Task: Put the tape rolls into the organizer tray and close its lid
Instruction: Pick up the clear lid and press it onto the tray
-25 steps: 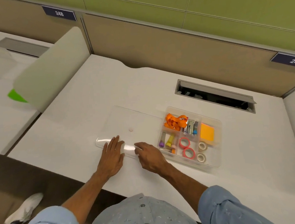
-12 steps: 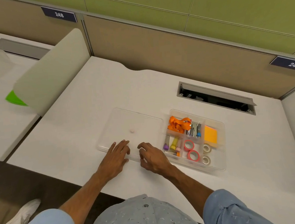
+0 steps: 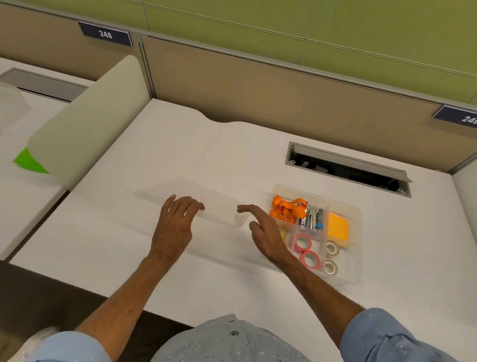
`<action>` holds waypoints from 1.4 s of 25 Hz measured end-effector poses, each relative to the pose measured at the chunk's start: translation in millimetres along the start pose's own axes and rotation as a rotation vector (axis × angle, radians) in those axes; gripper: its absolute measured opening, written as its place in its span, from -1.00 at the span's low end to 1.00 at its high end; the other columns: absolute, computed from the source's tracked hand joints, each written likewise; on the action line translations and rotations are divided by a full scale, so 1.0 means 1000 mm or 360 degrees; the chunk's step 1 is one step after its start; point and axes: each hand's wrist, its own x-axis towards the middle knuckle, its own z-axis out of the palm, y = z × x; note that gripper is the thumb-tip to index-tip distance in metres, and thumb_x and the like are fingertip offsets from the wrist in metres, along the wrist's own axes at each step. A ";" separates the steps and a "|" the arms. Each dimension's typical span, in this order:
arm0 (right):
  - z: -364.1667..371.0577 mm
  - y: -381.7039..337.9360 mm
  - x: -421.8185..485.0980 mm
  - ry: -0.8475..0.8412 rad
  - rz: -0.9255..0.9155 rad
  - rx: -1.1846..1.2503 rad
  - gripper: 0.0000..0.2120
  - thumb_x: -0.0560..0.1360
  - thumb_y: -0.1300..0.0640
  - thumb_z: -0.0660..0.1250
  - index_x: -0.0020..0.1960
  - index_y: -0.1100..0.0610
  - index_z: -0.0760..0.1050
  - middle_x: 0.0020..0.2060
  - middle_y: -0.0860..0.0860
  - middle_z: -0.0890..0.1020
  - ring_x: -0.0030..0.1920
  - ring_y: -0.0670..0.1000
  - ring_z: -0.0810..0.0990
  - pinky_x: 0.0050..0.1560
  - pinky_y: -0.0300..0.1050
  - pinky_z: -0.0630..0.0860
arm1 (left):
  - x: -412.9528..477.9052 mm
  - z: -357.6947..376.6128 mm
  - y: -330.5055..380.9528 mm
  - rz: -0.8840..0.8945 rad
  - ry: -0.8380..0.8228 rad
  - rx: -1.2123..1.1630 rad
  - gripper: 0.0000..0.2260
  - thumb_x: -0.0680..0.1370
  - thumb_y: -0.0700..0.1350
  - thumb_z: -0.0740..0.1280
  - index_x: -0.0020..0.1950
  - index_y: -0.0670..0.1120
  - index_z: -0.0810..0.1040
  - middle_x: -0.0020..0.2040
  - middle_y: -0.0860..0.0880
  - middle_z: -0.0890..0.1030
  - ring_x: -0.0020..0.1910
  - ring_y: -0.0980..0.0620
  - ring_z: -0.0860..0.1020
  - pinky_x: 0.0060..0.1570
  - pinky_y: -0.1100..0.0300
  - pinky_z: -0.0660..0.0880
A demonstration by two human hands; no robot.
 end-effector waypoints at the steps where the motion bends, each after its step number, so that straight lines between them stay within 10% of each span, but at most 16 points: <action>1: -0.003 0.005 0.002 0.0010 0.0083 -0.0059 -0.42 0.42 0.36 0.18 0.35 -0.01 0.56 0.35 -0.11 0.63 0.23 -0.12 0.60 0.43 -0.08 0.44 | 0.011 -0.007 0.001 0.0007 0.0048 0.0010 -0.45 0.39 -0.60 0.19 0.20 -0.14 0.63 0.12 -0.08 0.64 0.25 -0.15 0.62 0.58 -0.16 0.30; 8: -0.001 -0.010 0.015 0.0277 0.0152 0.0300 -0.87 0.70 0.16 0.29 0.10 0.07 0.62 0.04 -0.05 0.75 0.12 -0.05 0.70 0.17 -0.03 0.62 | 0.088 -0.044 0.016 0.0226 0.0255 -0.0007 -0.84 0.67 -0.31 0.23 0.16 -0.16 0.57 0.08 -0.10 0.62 0.11 -0.20 0.61 0.52 -0.16 0.33; 12: -0.024 -0.016 0.017 0.0331 0.0198 0.0536 -0.85 0.69 0.23 0.27 0.01 0.17 0.60 -0.10 0.07 0.76 -0.02 0.06 0.74 0.02 -0.05 0.63 | 0.110 -0.050 0.031 0.0090 0.0209 -0.0080 -0.61 0.72 -0.20 0.22 0.56 -0.15 0.42 0.56 -0.13 0.46 0.64 -0.14 0.34 0.64 -0.31 0.12; 16: -0.066 0.000 0.005 0.0386 0.0363 0.0765 -0.81 0.71 0.15 0.28 0.06 0.23 0.61 -0.09 0.15 0.76 -0.04 0.19 0.75 -0.03 0.12 0.67 | 0.104 -0.028 0.045 -0.0431 0.0313 -0.0138 -0.40 0.76 -0.08 0.17 0.76 -0.12 0.03 0.78 -0.12 0.03 0.76 -0.10 0.01 0.70 -0.18 -0.13; 19: -0.096 0.022 -0.008 0.0478 0.0494 0.0907 -0.78 0.70 0.14 0.30 0.07 0.29 0.62 -0.05 0.25 0.74 -0.02 0.27 0.74 -0.05 0.12 0.67 | 0.094 0.004 0.051 -0.0966 0.0141 -0.0410 -0.44 0.76 -0.06 0.19 0.73 -0.16 0.13 0.68 -0.20 0.30 0.67 -0.24 0.27 0.68 -0.19 0.09; 22: -0.122 0.045 -0.022 0.0574 0.0606 0.0925 -0.82 0.69 0.17 0.29 0.11 0.23 0.64 -0.09 0.21 0.75 -0.10 0.21 0.74 -0.07 0.14 0.64 | 0.087 0.032 0.066 -0.1091 -0.0215 -0.0749 -0.70 0.75 -0.10 0.23 0.49 -0.09 0.39 0.22 -0.13 0.71 0.18 -0.29 0.67 0.26 -0.18 0.54; 27: -0.157 0.085 -0.045 0.0833 0.0786 0.0693 -0.73 0.65 0.24 0.23 0.30 0.03 0.46 -0.24 -0.02 0.73 -0.21 0.00 0.70 -0.08 0.15 0.67 | 0.090 0.071 0.117 -0.1210 -0.0352 -0.1012 -0.73 0.71 -0.27 0.17 0.40 -0.07 0.35 0.05 -0.05 0.74 0.07 -0.18 0.70 0.09 -0.07 0.55; 35: -0.188 0.126 -0.068 0.1119 0.1028 -0.0213 -0.76 0.64 0.25 0.23 0.23 0.16 0.60 0.13 0.15 0.60 0.06 0.18 0.65 0.03 -0.09 0.47 | 0.084 0.117 0.187 -0.1249 -0.0367 -0.0989 -0.56 0.55 -0.47 0.19 0.38 -0.16 0.49 0.15 -0.17 0.70 0.11 -0.22 0.67 0.06 -0.03 0.55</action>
